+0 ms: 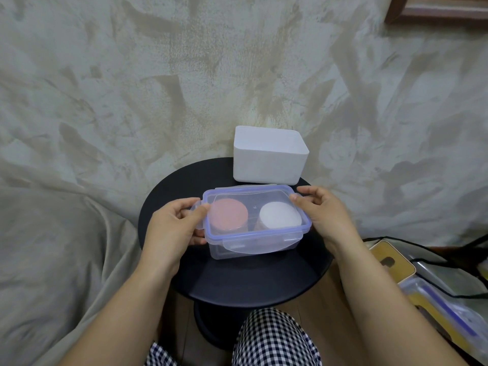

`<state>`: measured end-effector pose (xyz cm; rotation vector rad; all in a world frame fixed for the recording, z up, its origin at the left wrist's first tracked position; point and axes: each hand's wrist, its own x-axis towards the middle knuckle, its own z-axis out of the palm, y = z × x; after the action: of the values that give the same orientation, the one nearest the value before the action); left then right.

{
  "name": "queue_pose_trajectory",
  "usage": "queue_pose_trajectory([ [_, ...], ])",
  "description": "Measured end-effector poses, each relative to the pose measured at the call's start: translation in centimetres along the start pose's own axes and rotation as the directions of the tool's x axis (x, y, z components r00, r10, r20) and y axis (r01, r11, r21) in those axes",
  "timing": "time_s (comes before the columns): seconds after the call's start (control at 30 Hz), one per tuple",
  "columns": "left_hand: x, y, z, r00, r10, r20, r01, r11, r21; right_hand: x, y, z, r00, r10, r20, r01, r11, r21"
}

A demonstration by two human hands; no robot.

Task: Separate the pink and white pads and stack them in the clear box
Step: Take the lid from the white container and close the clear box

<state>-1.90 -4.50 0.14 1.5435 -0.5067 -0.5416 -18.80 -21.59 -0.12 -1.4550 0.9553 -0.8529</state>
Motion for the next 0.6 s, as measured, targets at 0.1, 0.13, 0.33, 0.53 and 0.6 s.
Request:
queue_pose_trajectory([
  [0.1,-0.1,0.1,0.0,1.000,-0.002,0.004,0.002,1.000,0.012,-0.2,0.2,0.0,1.000,0.012,0.001,-0.012,0.999,0.041],
  [0.13,-0.1,0.1,0.0,1.000,-0.005,0.005,0.004,1.000,0.014,-0.2,0.2,0.0,1.000,0.015,0.000,-0.015,0.999,0.051],
  [0.33,-0.8,0.4,0.0,1.000,0.016,0.016,-0.017,0.999,0.035,-0.4,0.4,0.0,0.999,0.026,0.018,-0.028,0.995,0.095],
  [0.53,-1.0,0.5,-0.1,0.999,0.031,0.025,-0.033,0.998,0.056,-0.8,0.3,-0.1,0.999,0.033,0.036,-0.036,0.997,0.064],
  [0.6,-1.0,0.4,-0.2,0.987,0.161,0.000,-0.158,0.970,0.185,-1.1,0.2,-0.3,0.997,0.039,0.072,-0.042,0.999,0.035],
])
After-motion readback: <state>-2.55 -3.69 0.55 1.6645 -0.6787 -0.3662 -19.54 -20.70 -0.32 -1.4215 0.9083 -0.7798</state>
